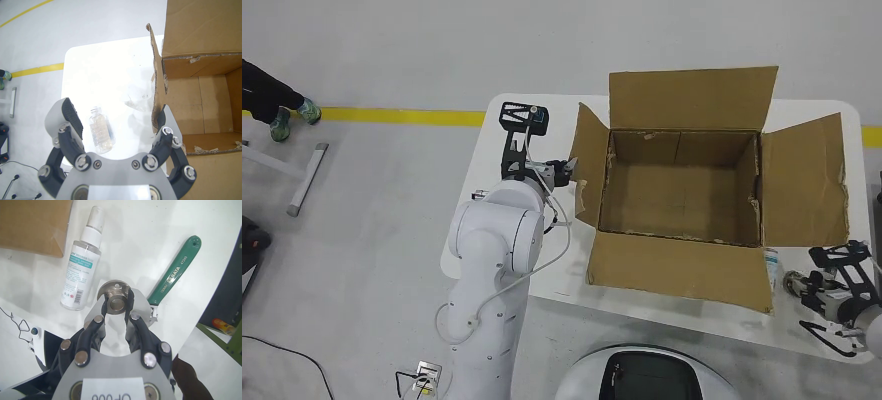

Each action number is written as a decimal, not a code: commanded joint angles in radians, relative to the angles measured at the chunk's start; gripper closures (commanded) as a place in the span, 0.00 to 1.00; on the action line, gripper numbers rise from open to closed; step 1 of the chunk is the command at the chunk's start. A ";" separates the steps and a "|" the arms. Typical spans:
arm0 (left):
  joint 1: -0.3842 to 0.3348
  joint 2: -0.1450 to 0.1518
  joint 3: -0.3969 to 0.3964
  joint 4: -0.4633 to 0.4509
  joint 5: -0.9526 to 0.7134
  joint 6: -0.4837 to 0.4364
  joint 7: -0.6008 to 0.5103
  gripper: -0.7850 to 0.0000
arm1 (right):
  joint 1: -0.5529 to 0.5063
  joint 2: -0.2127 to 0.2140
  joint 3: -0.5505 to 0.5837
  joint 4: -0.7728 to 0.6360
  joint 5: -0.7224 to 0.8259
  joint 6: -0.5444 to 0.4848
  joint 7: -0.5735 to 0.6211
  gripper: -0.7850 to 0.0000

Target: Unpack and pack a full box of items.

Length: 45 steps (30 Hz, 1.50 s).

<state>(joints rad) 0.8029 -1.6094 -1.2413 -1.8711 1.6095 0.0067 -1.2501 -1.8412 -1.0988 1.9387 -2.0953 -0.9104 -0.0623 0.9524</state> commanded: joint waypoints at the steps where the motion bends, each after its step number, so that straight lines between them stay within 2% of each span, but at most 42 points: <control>1: 0.000 0.000 0.000 0.000 0.000 0.000 0.000 0.00 | 0.014 0.001 -0.005 0.018 0.012 -0.007 -0.003 0.91; 2: 0.000 0.000 0.000 0.000 0.000 0.000 0.000 0.00 | 0.017 0.002 -0.008 0.020 0.003 -0.009 -0.004 0.80; 4: 0.000 0.000 0.000 0.000 0.000 0.000 0.000 0.00 | 0.019 0.002 -0.014 0.024 0.001 -0.008 -0.008 0.69; 7: 0.000 0.000 0.000 0.000 0.000 0.000 0.000 0.00 | 0.018 0.002 -0.011 0.022 0.009 -0.008 -0.025 0.56; 11: 0.000 0.000 0.000 0.000 0.000 0.000 0.000 0.00 | -0.001 0.000 0.021 0.009 0.031 -0.009 -0.070 0.50; 12: 0.000 0.000 0.000 0.000 0.000 0.000 0.000 0.00 | -0.007 0.000 0.032 0.006 0.039 -0.006 -0.083 0.44; 16: 0.000 0.000 0.000 0.000 0.000 0.000 0.000 0.00 | -0.032 -0.004 0.102 -0.022 0.096 -0.017 -0.158 0.73; 18: 0.000 0.000 0.000 0.000 0.000 0.000 0.000 0.00 | -0.047 -0.007 0.144 -0.039 0.115 -0.012 -0.202 0.80; 21: 0.000 0.000 0.000 0.000 0.000 0.000 0.000 0.00 | -0.074 -0.014 0.193 -0.053 0.166 -0.003 -0.274 1.00; 26: 0.000 0.000 0.000 0.000 0.000 0.000 0.000 0.00 | -0.123 -0.033 0.257 -0.067 0.264 0.006 -0.464 1.00; 29: 0.000 0.000 0.000 0.000 0.000 0.000 0.000 0.00 | -0.169 -0.044 0.269 -0.085 0.272 0.018 -0.524 1.00; 45: 0.000 0.000 0.000 0.000 0.000 0.000 0.000 0.00 | -0.189 -0.047 0.266 -0.095 0.276 0.015 -0.516 1.00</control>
<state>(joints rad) 0.8029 -1.6094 -1.2413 -1.8711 1.6095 0.0067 -1.2501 -2.0303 -1.1459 2.2042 -2.1908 -0.6346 -0.0477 0.4371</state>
